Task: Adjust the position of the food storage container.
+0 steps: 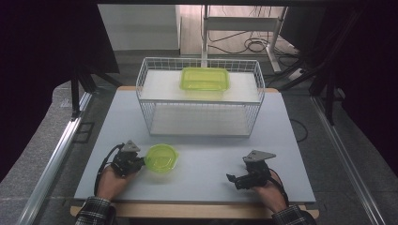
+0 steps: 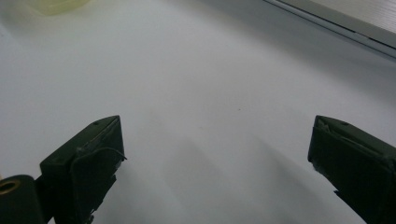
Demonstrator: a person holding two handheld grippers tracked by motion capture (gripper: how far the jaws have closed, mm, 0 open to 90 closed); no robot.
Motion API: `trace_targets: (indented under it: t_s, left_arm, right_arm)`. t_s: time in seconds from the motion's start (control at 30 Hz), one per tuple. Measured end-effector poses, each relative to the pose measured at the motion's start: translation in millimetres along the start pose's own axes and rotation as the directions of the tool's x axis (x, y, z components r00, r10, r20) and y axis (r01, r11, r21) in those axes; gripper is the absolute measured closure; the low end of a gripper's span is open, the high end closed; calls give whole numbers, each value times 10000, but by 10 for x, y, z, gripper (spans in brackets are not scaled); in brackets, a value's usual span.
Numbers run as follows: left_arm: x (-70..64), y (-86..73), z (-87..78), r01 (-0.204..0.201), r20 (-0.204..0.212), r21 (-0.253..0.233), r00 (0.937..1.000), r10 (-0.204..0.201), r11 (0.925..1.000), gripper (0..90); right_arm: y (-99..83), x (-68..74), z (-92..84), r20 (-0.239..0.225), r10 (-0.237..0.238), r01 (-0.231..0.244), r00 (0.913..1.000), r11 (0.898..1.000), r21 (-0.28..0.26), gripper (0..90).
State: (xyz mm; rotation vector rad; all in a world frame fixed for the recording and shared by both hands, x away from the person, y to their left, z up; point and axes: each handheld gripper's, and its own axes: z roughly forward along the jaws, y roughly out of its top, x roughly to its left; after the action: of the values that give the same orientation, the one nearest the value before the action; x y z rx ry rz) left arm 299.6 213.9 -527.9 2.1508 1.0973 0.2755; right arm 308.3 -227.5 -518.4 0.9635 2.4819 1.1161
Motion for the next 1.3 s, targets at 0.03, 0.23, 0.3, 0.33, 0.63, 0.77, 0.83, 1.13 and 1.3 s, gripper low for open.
trace_targets:
  t_s: [0.03,0.23,0.3,0.33,0.63,0.77,0.83,1.13,1.3]
  left_arm:
    - [-13,3,8,-8,82,-4,10000,8,10000,900]
    - [-144,55,71,-319,459,42,9984,316,9995,900]
    - [-210,81,99,-490,580,95,9971,484,9988,900]
    - [-210,81,99,-490,580,95,9971,484,9988,900]
    - [-490,211,251,-1091,1006,13,9890,1084,9940,900]
    - [-563,262,315,-1245,1174,-41,9853,1241,9922,900]
    - [-615,286,350,-1366,1238,-59,9829,1362,9906,900]
    - [-807,359,471,-1766,1562,-135,9718,1766,9842,894]
    - [-908,409,532,-1982,1578,-153,9674,1982,9800,886]
  right_arm:
    - [1,1,0,-2,-11,11,10000,10000,17,39]
    - [0,17,13,-15,-60,60,10000,10000,70,39]
    - [0,21,17,-27,-37,37,10000,10000,85,39]
    - [0,21,17,-27,-37,37,10000,10000,85,39]
    - [2,26,23,-85,-41,42,10000,9999,147,40]
    - [1,28,21,-92,-1,2,10000,9999,155,40]
    - [1,26,22,-96,11,-9,10000,9999,152,40]
    - [0,33,27,-109,23,-21,9999,9998,172,40]
    - [-1,34,29,-116,33,-31,9999,9998,189,40]
